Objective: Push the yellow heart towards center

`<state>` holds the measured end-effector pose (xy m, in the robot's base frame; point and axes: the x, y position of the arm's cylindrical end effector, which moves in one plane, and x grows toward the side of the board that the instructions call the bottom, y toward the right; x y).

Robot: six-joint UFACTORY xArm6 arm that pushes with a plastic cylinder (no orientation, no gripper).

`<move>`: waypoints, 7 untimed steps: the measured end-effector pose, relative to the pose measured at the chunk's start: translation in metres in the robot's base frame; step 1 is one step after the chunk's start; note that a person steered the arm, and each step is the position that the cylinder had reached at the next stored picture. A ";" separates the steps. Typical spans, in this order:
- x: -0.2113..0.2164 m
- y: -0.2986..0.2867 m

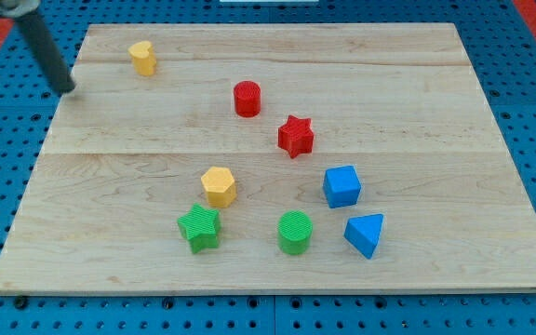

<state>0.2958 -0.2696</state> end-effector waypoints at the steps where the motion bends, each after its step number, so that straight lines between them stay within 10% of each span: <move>1: -0.078 0.055; 3: 0.057 0.107; 5: 0.052 0.030; 7: 0.118 0.078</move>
<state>0.4135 -0.1917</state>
